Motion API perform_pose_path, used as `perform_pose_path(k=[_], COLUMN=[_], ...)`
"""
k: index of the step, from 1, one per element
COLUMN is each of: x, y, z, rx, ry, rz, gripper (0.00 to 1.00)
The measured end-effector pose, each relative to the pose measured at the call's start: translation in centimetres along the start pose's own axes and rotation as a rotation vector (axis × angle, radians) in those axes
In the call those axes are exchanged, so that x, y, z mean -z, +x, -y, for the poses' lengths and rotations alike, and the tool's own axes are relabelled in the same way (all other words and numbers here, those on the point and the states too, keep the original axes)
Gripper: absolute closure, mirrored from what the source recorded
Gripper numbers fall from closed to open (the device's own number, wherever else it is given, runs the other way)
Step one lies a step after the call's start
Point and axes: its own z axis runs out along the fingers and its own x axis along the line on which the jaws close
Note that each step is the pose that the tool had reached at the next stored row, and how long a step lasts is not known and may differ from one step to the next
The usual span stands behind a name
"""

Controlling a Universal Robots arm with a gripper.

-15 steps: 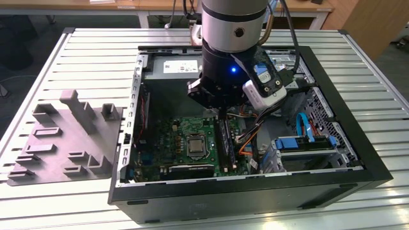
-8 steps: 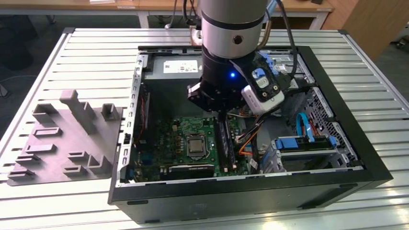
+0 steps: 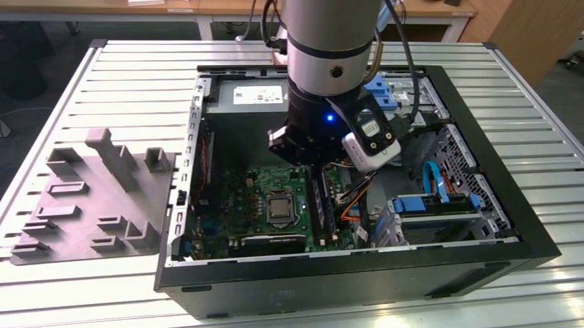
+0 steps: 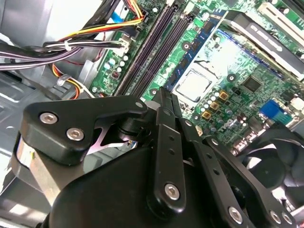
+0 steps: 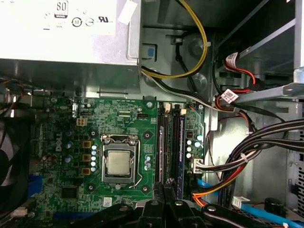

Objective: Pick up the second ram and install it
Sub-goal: 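Insert the second ram into the second slot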

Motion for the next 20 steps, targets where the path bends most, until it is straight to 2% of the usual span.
perform_pose_path(k=[4,13,20], x=[-0.62,-1.6,-2.54], y=[-0.16,-1.68,-1.63], z=[0.02,0.08,-0.24], rx=[0.0,0.0,-0.004], ry=[-0.0007,-0.0023,-0.004], rz=[-0.0001,-0.0007,-0.0006], gripper=[0.88,0.88,0.88])
